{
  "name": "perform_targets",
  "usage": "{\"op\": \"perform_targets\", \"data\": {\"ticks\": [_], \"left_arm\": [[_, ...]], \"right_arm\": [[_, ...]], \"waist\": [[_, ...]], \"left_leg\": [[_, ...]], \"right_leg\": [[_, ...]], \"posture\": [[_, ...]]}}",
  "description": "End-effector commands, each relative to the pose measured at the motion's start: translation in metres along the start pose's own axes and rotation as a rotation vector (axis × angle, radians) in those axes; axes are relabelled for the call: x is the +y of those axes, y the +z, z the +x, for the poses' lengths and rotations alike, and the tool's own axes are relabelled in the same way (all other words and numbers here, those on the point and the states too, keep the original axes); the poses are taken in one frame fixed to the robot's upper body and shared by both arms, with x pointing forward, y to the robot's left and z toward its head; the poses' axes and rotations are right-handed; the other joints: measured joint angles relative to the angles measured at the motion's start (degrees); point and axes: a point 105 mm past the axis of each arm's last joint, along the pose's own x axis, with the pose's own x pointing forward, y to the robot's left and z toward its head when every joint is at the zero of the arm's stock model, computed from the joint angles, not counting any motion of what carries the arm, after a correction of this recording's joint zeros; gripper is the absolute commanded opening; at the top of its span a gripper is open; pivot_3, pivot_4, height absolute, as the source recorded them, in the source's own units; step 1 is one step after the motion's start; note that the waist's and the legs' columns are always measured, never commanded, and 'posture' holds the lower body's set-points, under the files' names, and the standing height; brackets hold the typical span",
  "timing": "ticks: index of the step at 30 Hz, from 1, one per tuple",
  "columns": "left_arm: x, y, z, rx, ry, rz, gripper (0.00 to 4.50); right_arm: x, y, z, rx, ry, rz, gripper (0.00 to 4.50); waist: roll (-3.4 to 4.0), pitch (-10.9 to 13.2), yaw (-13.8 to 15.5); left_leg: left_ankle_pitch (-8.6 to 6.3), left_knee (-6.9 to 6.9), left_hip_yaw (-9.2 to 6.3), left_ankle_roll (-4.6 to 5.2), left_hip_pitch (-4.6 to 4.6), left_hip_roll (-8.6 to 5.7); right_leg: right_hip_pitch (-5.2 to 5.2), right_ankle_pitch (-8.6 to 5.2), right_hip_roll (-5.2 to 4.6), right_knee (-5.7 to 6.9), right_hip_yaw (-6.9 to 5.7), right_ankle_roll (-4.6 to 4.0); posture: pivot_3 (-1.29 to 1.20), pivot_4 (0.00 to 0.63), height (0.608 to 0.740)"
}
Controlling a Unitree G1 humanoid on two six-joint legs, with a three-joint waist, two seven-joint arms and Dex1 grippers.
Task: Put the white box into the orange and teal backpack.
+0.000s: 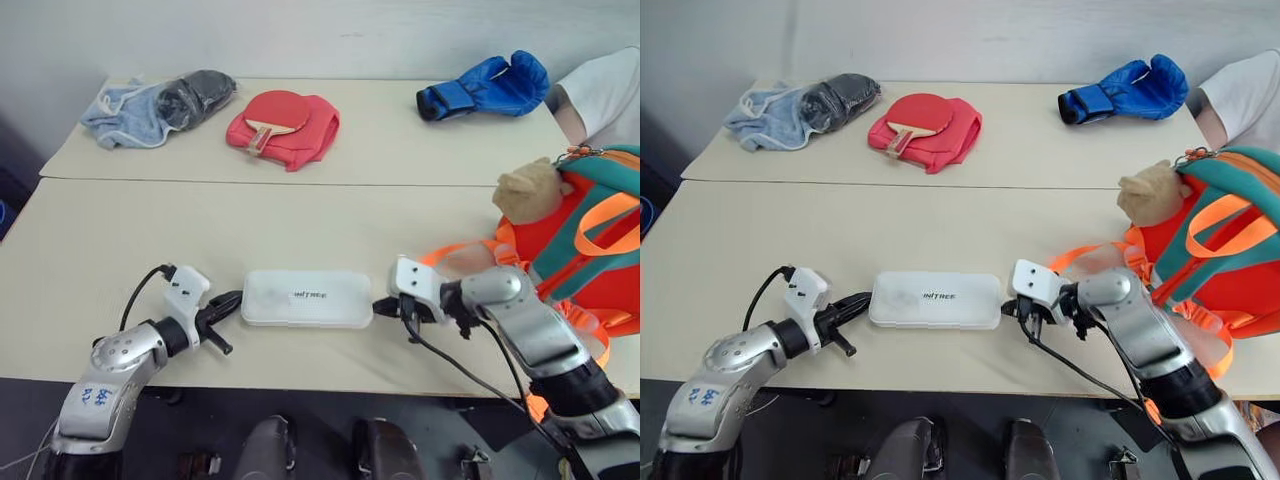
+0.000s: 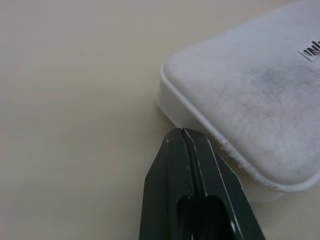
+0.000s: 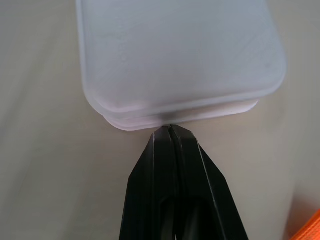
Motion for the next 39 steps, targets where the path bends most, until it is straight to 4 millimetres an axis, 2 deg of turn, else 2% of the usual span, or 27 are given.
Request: {"op": "perform_targets", "data": {"ticks": [1,2,5,10,13,15,19,22,28,34,39], "left_arm": [[-0.005,0.002,0.003,-0.005,-0.058,0.012,0.01],[0.002,0.003,0.002,-0.01,-0.028,0.005,0.01],[0.015,0.006,-0.01,-0.024,-0.03,-0.106,0.57],[0.023,0.002,-0.038,0.112,-0.161,-0.378,2.13],[0.034,0.012,-0.045,0.191,-0.213,-0.552,2.98],[0.035,0.019,-0.044,0.241,-0.259,-0.64,3.51],[0.042,0.029,-0.017,0.306,-0.279,-0.872,4.47],[0.034,0.031,-0.003,0.392,-0.345,-0.99,4.47],[0.021,0.021,0.013,0.538,-0.361,-0.989,4.47],[-0.004,0.036,0.031,0.523,-0.536,-1.023,4.47],[-0.009,0.046,0.038,0.464,-0.59,-1.054,4.47]], "right_arm": [[0.003,-0.009,-0.008,0.022,-0.026,0.034,0.0],[0.001,-0.012,-0.011,0.024,-0.047,0.039,0.0],[0.0,-0.017,-0.022,0.02,-0.089,0.058,0.0],[0.004,-0.023,-0.037,0.022,-0.108,0.037,0.0],[0.005,-0.023,-0.04,0.021,-0.115,0.01,0.0],[0.004,-0.021,-0.038,0.017,-0.119,-0.006,0.0],[0.002,-0.018,-0.03,0.004,-0.127,-0.026,0.0],[0.002,-0.016,-0.024,0.004,-0.116,-0.063,0.0],[-0.003,-0.007,-0.013,-0.017,-0.11,-0.109,0.0],[-0.009,0.0,0.004,-0.042,-0.098,-0.134,0.0],[-0.012,0.004,0.01,-0.068,-0.1,-0.137,0.0]], "waist": [[-0.01,0.0,0.0],[-0.01,0.0,0.0],[-0.04,0.0,0.0],[-0.09,0.0,-0.1],[-0.15,0.1,0.1],[-0.19,0.1,0.0],[-0.22,0.1,0.2],[-0.33,0.1,-0.1],[-0.45,0.1,-0.3],[-0.47,0.1,0.1],[-0.5,0.1,-0.2]], "left_leg": [[0.0,0.0,0.0,0.0,0.0,0.0],[0.0,0.0,0.0,0.0,0.01,0.0],[0.0,0.02,-0.01,0.0,0.01,0.0],[0.0,0.03,-0.02,0.0,0.0,0.01],[0.01,0.05,-0.04,0.0,0.01,0.0],[0.02,0.06,-0.05,-0.01,0.02,0.0],[0.06,0.05,-0.02,-0.02,0.0,-0.1],[0.08,0.13,0.01,0.01,-0.03,-0.15],[0.11,0.29,0.11,-0.02,0.0,-0.09],[0.08,0.6,0.07,0.01,-0.01,-0.11],[0.04,0.76,0.07,0.07,-0.05,-0.1]], "right_leg": [[0.0,0.0,0.0,0.0,-0.01,0.0],[0.0,0.0,0.0,-0.01,-0.01,0.0],[0.01,0.0,0.0,0.0,-0.02,0.01],[0.01,0.0,0.01,0.02,-0.02,0.01],[0.01,0.0,0.02,0.06,-0.03,0.01],[0.0,0.0,0.02,0.09,-0.02,0.01],[-0.05,0.0,0.13,0.15,-0.02,0.02],[-0.05,0.01,0.25,0.43,-0.01,0.06],[-0.06,0.01,0.31,0.47,0.02,0.07],[-0.01,0.0,0.23,0.47,0.04,0.08],[0.03,0.0,0.11,0.49,0.05,0.08]], "posture": [[0.0,0.15,0.74],[0.0,0.15,0.74],[0.0,0.15,0.74],[0.0,0.15,0.74],[0.0,0.15,0.74],[0.0,0.15,0.74],[0.0,0.15,0.74],[0.0,0.15,0.74],[0.0,0.15,0.74],[0.0,0.15,0.74],[0.0,0.15,0.74]]}}
